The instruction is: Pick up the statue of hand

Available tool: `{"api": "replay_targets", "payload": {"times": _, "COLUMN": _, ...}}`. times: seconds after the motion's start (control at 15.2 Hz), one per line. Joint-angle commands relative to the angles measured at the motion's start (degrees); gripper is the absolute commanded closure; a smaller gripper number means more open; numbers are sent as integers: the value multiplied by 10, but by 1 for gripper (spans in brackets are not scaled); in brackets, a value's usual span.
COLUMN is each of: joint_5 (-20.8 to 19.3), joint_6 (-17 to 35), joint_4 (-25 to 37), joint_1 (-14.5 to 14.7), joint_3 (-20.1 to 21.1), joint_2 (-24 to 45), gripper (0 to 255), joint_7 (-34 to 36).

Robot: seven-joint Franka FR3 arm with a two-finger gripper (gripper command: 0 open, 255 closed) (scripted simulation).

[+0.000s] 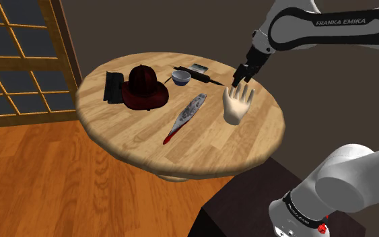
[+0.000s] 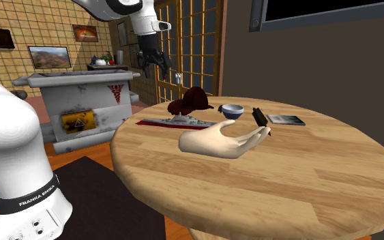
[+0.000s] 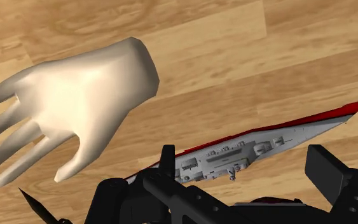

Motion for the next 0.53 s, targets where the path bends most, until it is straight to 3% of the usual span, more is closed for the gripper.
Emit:
{"api": "replay_targets", "payload": {"times": 0.0, "joint_5": 3, "joint_6": 29, "joint_4": 10, "joint_1": -5, "joint_3": -14, "joint_2": 36, "gripper": 0, "joint_7": -8}}
{"api": "replay_targets", "payload": {"times": 0.46, "joint_5": 32, "joint_6": 119, "joint_4": 50, "joint_1": -18, "joint_3": -60, "joint_2": 162, "gripper": 0, "joint_7": -47}}
